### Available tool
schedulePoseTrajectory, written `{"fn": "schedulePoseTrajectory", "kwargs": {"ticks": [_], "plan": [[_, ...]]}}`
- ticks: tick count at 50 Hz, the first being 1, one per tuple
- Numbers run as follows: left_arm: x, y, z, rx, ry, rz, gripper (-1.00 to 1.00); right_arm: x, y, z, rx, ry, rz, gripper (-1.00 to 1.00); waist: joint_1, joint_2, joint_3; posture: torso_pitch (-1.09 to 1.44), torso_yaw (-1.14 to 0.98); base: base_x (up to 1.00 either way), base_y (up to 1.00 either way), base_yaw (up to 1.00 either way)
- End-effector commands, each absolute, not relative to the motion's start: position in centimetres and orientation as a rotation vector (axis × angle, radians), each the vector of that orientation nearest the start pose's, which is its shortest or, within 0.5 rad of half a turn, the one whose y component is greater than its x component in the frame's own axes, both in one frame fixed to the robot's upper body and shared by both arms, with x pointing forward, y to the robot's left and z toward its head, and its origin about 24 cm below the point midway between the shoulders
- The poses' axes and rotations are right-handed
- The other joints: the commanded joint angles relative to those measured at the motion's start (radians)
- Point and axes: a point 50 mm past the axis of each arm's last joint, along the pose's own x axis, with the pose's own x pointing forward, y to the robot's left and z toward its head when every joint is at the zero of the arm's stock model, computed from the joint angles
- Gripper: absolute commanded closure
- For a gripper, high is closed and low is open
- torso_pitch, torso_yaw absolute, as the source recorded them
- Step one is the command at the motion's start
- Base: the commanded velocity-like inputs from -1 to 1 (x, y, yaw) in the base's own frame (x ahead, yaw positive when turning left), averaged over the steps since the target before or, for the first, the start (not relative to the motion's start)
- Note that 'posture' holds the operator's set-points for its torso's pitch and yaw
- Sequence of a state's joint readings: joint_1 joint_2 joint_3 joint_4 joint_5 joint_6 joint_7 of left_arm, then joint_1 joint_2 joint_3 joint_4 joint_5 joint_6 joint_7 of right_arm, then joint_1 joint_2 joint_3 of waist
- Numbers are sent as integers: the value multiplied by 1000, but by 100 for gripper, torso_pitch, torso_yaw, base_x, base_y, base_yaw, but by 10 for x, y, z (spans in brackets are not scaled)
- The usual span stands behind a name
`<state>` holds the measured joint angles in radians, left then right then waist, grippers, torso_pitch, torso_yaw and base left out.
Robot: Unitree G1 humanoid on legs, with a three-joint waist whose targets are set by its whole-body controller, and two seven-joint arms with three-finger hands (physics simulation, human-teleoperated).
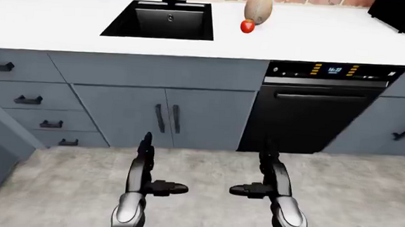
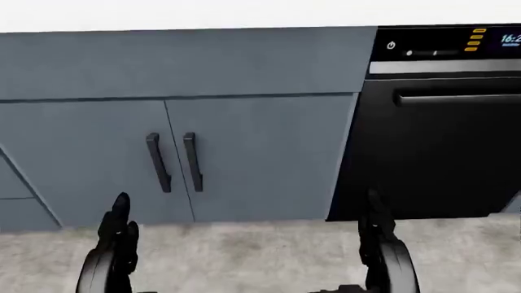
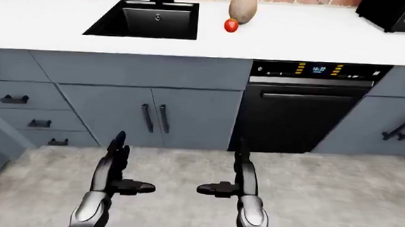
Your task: Turn the sink spout to the right.
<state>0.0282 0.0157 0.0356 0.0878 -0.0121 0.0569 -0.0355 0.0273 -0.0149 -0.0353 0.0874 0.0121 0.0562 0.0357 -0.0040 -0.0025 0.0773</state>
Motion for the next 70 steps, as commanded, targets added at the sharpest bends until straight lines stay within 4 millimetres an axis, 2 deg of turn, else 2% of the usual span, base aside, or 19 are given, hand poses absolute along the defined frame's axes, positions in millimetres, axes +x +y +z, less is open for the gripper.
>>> {"fn": "schedulePoseTrajectory", "kwargs": {"ticks": [1,3,5,8,21,22,25,28,33,35,36,37,38,40,47,51,52,56,70], "plan": [[252,159,42,-33,9,-3,-100,252,-161,43,-14,4,-19,-100,-2,-8,-1,0,0,0,0,0],[249,158,43,-33,5,-4,-100,250,-157,47,-27,-11,-5,-100,8,-1,-62,0,0,0,0,0],[247,158,43,-32,0,-5,-100,252,-156,44,-27,-4,2,-100,7,-6,-15,0,0,0,0,0],[248,158,44,-46,-1,-3,-100,252,-154,46,-42,-7,2,-100,7,-8,-75,0,0,0,0,0],[247,159,43,-44,-3,1,-100,251,-153,45,-77,18,-17,-100,9,-4,-87,0,0,0,0,0],[247,159,43,-43,-3,0,-100,251,-153,44,-80,18,-16,-100,7,2,-104,0,0,0,14,0],[246,158,42,-40,-5,-2,-100,251,-152,44,-87,21,-13,-100,1,-58,-63,0,0,0,75,0],[245,158,43,-39,-9,-5,-100,250,-151,45,-89,20,-13,-100,-6,-71,-65,0,0,0,100,0],[244,159,44,-38,-11,-4,-100,250,-150,47,-78,13,-5,-100,-12,-44,-39,0,0,0,88,0],[243,158,44,-37,-12,-6,-100,250,-149,48,-72,7,0,-100,-28,33,-39,0,0,0,2,0],[243,158,44,-36,-14,-5,-100,250,-150,48,-66,4,2,-100,-30,96,-43,0,0,0,0,0],[243,158,45,-37,-14,-5,-100,250,-150,48,-62,3,3,-100,-15,118,-42,0,0,0,0,0],[243,159,45,-37,-16,-5,-100,251,-150,48,-56,4,4,-100,-14,50,-33,0,0,0,0,0],[242,159,45,-37,-17,-5,-100,252,-149,47,-51,5,6,-100,-3,39,-51,0,0,0,0,0],[243,157,44,-36,-16,-10,-100,253,-148,46,-37,11,12,-100,15,-3,-51,0,0,0,0,0],[248,159,40,-38,-7,1,-100,256,-150,42,-21,17,14,-100,26,-54,-63,0,0,0,0,0],[252,159,38,-47,-9,7,-100,258,-154,39,3,17,5,-100,21,-31,-60,0,0,0,0,0],[271,161,40,-86,31,16,-100,275,-178,38,28,39,-35,-100,19,-19,-80,0,0,0,0,0],[337,159,141,-20,1,41,-100,332,-205,161,-36,5,13,-100,11,-15,-103,0,0,0,0,0]]}}
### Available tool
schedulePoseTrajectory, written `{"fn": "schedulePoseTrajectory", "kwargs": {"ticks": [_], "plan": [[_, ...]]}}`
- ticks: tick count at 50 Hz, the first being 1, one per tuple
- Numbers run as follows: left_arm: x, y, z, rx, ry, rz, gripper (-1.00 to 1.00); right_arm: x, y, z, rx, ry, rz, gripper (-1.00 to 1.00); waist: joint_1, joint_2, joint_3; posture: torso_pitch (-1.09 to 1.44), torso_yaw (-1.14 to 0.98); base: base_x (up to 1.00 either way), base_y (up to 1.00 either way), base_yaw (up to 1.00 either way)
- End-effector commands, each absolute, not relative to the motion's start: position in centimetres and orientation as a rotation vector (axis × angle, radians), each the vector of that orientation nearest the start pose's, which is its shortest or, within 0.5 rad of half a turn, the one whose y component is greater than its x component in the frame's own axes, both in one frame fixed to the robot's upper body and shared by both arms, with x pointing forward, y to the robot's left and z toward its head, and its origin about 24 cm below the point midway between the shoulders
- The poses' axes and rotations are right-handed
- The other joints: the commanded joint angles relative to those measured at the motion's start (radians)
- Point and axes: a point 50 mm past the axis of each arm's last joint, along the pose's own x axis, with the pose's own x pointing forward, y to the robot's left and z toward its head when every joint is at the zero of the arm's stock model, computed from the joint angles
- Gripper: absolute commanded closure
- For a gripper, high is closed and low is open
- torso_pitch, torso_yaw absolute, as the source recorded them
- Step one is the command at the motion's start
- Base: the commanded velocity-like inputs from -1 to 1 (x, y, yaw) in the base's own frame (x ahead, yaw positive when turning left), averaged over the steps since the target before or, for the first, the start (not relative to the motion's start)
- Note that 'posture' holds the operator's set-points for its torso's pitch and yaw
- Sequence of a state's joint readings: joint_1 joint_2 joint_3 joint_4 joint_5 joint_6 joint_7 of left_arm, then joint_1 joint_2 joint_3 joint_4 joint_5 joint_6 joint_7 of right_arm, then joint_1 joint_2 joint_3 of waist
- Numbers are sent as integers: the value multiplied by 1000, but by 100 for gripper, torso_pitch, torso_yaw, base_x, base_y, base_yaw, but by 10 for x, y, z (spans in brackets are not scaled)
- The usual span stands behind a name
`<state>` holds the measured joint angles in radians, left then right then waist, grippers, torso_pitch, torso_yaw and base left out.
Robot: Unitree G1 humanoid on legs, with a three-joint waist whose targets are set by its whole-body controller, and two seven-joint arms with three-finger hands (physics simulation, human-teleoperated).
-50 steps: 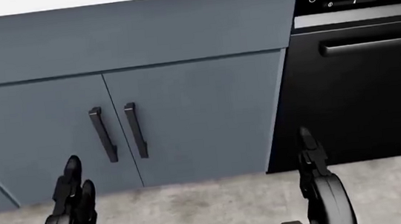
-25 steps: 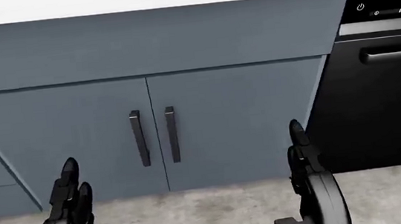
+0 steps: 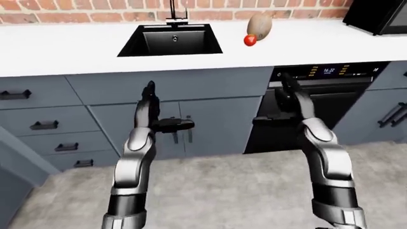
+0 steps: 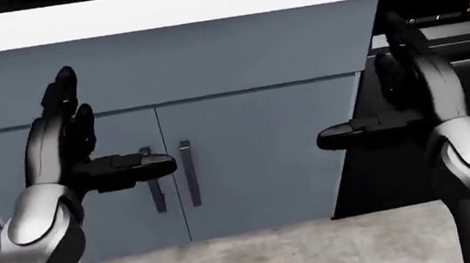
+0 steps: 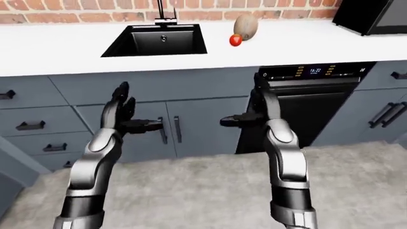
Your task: Turn the sink spout to the right.
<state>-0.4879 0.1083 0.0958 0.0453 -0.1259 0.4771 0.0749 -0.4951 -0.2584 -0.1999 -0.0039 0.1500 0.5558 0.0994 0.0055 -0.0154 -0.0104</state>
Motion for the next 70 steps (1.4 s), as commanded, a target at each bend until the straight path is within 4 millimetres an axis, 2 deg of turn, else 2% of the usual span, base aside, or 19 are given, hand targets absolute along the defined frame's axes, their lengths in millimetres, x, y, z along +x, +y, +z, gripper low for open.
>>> {"fn": "schedulePoseTrajectory", "kwargs": {"ticks": [1,9,19,20,22,23,25,29,33,34,37,42,46,55,57,59,60,62,70], "plan": [[341,158,147,-13,-4,44,-100,336,-205,169,-40,2,18,-100,1,-2,-16,0,0,0,0,0],[383,173,180,17,-4,111,-100,364,-213,215,-52,5,39,-100,0,-5,-7,0,0,0,0,0],[394,180,212,43,-37,161,-100,376,-211,261,-72,-29,48,-100,-3,1,4,0,0,0,0,0],[395,181,214,45,-38,164,-100,376,-212,263,-73,-30,50,-100,-5,6,-15,0,0,0,20,0],[395,181,218,47,-42,167,-100,375,-212,265,-77,-31,56,-100,-4,-52,14,0,0,0,100,0],[395,182,222,48,-46,168,-100,374,-212,267,-81,-32,58,-100,-3,-69,6,0,0,0,100,0],[395,182,229,49,-54,171,-100,374,-211,268,-96,-30,54,-100,-6,-68,-6,0,0,0,100,0],[394,181,237,53,-64,172,-100,377,-220,265,-62,-27,33,-100,-10,-63,29,0,0,0,72,0],[393,181,239,54,-69,174,-100,380,-218,265,-89,-11,32,-100,-5,121,21,0,0,0,0,0],[393,181,241,54,-71,174,-100,381,-217,265,-89,-10,34,-100,-12,52,61,0,0,0,0,0],[393,181,242,54,-73,174,-100,386,-220,259,-86,0,34,-100,-3,37,14,0,0,2,0,0],[392,182,244,54,-75,176,-100,387,-221,259,-85,-2,32,-100,4,-1,19,0,0,6,0,0],[391,181,244,55,-77,174,-100,386,-220,263,-90,-7,33,-100,5,-81,5,0,0,6,0,0],[392,183,244,50,-75,179,-100,387,-216,268,-96,-14,44,-100,-2,8,17,0,0,6,0,0],[392,184,245,48,-75,180,-100,387,-215,276,-96,-15,46,-100,-7,45,16,0,0,6,0,0],[392,185,245,47,-76,182,-100,387,-214,271,-96,-18,48,-100,-13,114,0,0,0,7,0,0],[393,185,245,46,-76,183,-100,387,-214,276,-98,-18,48,-100,-4,65,14,0,0,7,0,0],[393,185,246,46,-76,183,-100,386,-214,272,-98,-19,48,-100,-8,82,8,0,0,6,0,0],[392,185,246,46,-79,184,-100,387,-212,275,-104,-21,51,-100,3,-2,20,0,0,9,0,0]]}}
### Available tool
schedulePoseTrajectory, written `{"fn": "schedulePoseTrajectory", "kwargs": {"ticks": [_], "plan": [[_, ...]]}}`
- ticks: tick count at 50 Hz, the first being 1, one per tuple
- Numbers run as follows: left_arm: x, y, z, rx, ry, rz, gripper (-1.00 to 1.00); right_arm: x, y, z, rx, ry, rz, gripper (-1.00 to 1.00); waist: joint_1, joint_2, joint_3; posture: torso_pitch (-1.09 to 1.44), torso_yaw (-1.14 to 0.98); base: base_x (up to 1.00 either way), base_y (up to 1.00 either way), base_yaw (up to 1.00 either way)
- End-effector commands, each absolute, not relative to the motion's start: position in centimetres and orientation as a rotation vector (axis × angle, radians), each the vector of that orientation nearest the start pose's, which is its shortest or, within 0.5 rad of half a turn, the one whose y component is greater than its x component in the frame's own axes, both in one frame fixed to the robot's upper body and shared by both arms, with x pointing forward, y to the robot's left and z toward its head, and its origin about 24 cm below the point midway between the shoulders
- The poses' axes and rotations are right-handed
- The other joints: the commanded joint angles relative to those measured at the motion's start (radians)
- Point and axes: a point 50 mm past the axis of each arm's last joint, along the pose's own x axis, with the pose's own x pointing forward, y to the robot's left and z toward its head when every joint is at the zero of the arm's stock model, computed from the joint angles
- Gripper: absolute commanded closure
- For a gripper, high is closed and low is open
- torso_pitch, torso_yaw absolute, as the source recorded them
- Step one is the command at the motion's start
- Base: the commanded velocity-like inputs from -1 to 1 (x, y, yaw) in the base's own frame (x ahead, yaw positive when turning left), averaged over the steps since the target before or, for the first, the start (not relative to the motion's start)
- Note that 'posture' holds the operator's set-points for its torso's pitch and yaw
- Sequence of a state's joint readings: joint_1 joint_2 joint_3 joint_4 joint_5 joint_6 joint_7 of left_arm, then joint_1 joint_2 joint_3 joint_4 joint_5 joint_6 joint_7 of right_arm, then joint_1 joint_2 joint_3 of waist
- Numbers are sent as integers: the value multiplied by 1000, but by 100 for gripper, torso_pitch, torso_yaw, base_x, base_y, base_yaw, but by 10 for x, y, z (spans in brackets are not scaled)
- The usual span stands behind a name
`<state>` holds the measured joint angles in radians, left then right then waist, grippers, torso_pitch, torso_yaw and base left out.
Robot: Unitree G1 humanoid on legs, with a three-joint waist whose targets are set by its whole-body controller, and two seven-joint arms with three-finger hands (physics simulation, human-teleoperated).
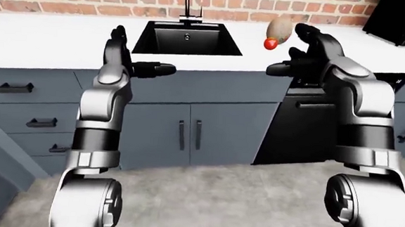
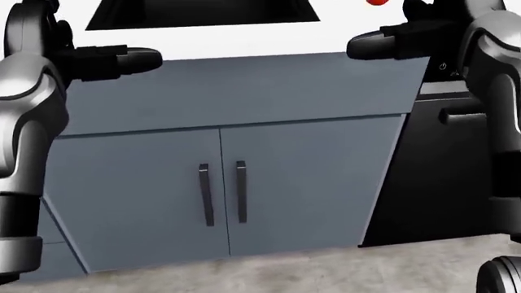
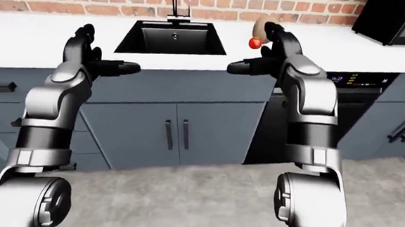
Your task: Turn the sink spout to the right.
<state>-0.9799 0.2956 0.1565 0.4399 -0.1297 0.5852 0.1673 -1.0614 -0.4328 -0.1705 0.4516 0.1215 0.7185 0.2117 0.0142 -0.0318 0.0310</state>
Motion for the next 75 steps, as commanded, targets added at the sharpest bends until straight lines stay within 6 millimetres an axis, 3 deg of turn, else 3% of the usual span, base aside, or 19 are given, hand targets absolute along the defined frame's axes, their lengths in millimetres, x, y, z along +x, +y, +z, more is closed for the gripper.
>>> {"fn": "schedulePoseTrajectory", "kwargs": {"ticks": [1,3,4,6,13,17,18,20,27,31,32,33,39,45,61,69,73,74,75], "plan": [[392,186,246,46,-78,184,-100,388,-212,281,-105,-21,52,-100,-4,-6,-21,0,0,13,0,0],[392,185,246,47,-78,184,-100,387,-212,277,-105,-22,52,-100,-1,-72,-40,0,0,14,0,0],[392,186,246,48,-78,183,-100,387,-212,277,-106,-23,52,-100,-8,-28,-29,0,0,13,0,0],[392,185,246,47,-77,182,-100,387,-211,280,-109,-24,54,-100,-4,-40,-29,0,0,13,0,0],[393,185,246,48,-78,183,-100,387,-211,281,-112,-24,53,-100,-12,31,-12,0,0,16,0,0],[393,185,245,48,-77,183,-100,387,-211,285,-113,-22,52,-100,-24,137,-35,0,0,20,0,0],[393,185,245,48,-77,183,-100,386,-211,288,-112,-23,52,-100,-16,90,-22,0,0,23,0,0],[393,185,245,48,-77,183,-100,387,-211,284,-112,-23,53,-100,-20,100,-21,0,0,24,0,0],[393,187,246,46,-78,186,-100,387,-211,282,-113,-24,54,-100,-5,31,-17,0,0,24,0,0],[393,187,245,45,-77,186,-100,388,-210,282,-112,-25,56,-100,3,-79,-39,0,0,25,0,0],[393,187,245,45,-77,186,-100,388,-210,282,-112,-25,56,-100,-4,-24,-23,0,0,26,0,0],[393,187,246,44,-77,187,-100,387,-210,288,-112,-26,56,-100,3,-46,-24,0,0,27,0,0],[393,190,247,39,-78,193,-100,387,-210,289,-110,-26,56,-100,-12,7,-15,0,0,26,0,0],[393,190,249,37,-79,195,-100,386,-210,291,-111,-27,55,-100,-38,116,-38,0,0,30,0,0],[396,199,250,41,-80,210,-100,387,-208,302,-120,-30,55,-100,6,-45,-20,0,0,33,0,0],[396,200,254,38,-84,213,-100,386,-207,300,-122,-31,55,-100,-21,34,-15,0,0,34,0,0],[396,201,255,39,-87,216,-100,387,-207,298,-121,-26,56,-100,-32,132,-63,0,0,34,0,0],[396,201,256,40,-87,216,-100,387,-207,295,-121,-25,56,-100,-21,98,-23,0,0,34,0,0],[396,201,256,39,-88,215,-100,387,-208,293,-120,-26,56,-100,-31,115,-12,0,0,34,0,0]]}}
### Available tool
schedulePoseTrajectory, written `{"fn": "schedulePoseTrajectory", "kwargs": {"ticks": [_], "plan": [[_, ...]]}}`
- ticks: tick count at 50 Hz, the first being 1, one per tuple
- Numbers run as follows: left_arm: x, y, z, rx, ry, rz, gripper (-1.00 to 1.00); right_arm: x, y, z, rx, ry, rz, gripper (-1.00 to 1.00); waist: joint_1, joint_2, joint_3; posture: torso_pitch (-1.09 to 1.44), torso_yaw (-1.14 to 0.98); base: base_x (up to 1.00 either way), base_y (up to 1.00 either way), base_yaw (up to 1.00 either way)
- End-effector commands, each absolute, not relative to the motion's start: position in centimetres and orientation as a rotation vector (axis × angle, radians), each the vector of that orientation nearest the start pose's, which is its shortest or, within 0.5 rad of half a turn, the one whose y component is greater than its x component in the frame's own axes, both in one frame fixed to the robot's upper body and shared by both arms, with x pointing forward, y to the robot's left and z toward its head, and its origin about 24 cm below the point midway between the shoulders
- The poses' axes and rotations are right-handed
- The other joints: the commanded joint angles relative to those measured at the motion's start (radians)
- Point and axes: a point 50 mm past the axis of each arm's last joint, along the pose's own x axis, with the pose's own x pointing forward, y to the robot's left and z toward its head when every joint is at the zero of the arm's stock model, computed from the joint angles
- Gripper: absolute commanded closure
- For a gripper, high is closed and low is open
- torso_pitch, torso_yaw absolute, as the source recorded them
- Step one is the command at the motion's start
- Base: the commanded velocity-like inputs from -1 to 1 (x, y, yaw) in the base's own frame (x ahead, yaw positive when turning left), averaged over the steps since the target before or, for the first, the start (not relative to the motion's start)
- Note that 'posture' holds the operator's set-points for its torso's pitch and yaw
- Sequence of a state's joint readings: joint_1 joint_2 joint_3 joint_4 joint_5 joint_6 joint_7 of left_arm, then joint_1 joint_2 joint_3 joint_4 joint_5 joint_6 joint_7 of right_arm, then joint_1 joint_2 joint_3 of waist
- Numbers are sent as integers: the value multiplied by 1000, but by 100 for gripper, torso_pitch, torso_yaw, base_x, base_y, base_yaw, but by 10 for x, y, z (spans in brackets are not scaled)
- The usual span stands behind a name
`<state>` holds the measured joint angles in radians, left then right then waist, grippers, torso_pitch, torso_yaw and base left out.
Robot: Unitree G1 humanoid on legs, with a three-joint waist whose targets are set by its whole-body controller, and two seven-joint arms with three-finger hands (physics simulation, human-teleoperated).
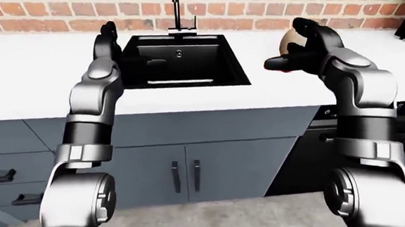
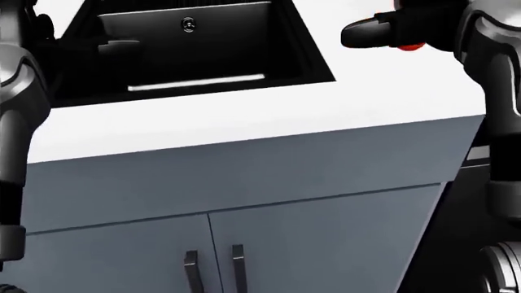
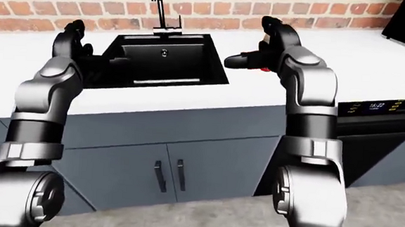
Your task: Turn the sink spout to the right.
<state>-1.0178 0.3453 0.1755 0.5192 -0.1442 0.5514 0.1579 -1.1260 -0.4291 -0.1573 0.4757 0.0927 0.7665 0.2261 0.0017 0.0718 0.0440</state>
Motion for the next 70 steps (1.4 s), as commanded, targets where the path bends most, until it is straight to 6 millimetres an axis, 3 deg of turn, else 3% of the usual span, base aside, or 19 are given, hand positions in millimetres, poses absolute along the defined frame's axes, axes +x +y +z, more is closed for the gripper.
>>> {"fn": "schedulePoseTrajectory", "kwargs": {"ticks": [1,8,10,12,13,14,17,23,26,27,29,37,41,42,44,52,55,56,70], "plan": [[396,201,257,38,-88,215,-100,388,-208,293,-119,-25,57,-100,-9,3,-31,0,0,34,0,0],[396,201,255,38,-86,218,-100,386,-209,297,-118,-27,53,-100,12,-63,-33,0,0,34,0,0],[396,201,257,36,-88,219,-100,387,-208,291,-120,-27,55,-100,18,-98,-38,0,0,34,0,0],[396,202,257,35,-88,221,-100,386,-208,299,-122,-29,56,-100,19,-162,-54,0,0,28,0,0],[396,203,257,34,-86,222,-100,386,-208,298,-122,-30,56,-100,13,-122,-45,0,0,25,0,0],[396,203,256,34,-85,223,-100,386,-208,297,-121,-30,56,-100,18,-148,-39,0,0,25,0,0],[397,204,256,33,-84,227,-100,386,-208,300,-122,-29,56,-100,7,-133,-48,0,0,26,0,0],[397,208,263,25,-90,235,-100,386,-207,302,-125,-31,58,-100,-5,-66,-36,0,0,25,0,0],[397,210,266,23,-93,239,-100,386,-206,303,-128,-31,60,-100,-15,7,-56,0,0,26,0,0],[397,210,266,22,-95,240,-100,386,-206,303,-127,-31,60,-100,-14,-10,-60,0,0,26,0,0],[397,210,266,21,-94,241,-100,387,-206,302,-128,-29,60,-100,-16,13,-40,0,0,25,0,0],[398,211,268,17,-95,243,-100,388,-204,305,-132,-30,63,-100,6,-56,-39,0,0,25,0,0],[399,212,267,16,-94,245,-100,388,-204,302,-135,-30,63,-100,17,-139,-53,0,0,25,0,0],[399,213,267,13,-92,245,-100,388,-204,306,-136,-30,64,-100,22,-138,-64,0,0,24,0,0],[399,213,266,11,-91,245,-100,389,-204,306,-136,-29,65,-100,16,-146,-38,0,0,25,0,0],[396,211,268,-6,-102,216,-100,386,-203,307,-136,-37,74,-100,-7,-114,-35,0,0,12,0,0],[395,213,270,-38,-88,195,-100,386,-204,306,-135,-37,76,-100,-9,-50,-33,0,0,0,0,0],[395,216,270,-52,-87,200,-100,386,-204,307,-135,-38,76,-100,-19,-83,-36,0,0,0,0,0],[397,219,266,-38,-81,189,-100,385,-203,310,-138,-40,78,-100,1,-80,-30,0,0,0,0,0]]}}
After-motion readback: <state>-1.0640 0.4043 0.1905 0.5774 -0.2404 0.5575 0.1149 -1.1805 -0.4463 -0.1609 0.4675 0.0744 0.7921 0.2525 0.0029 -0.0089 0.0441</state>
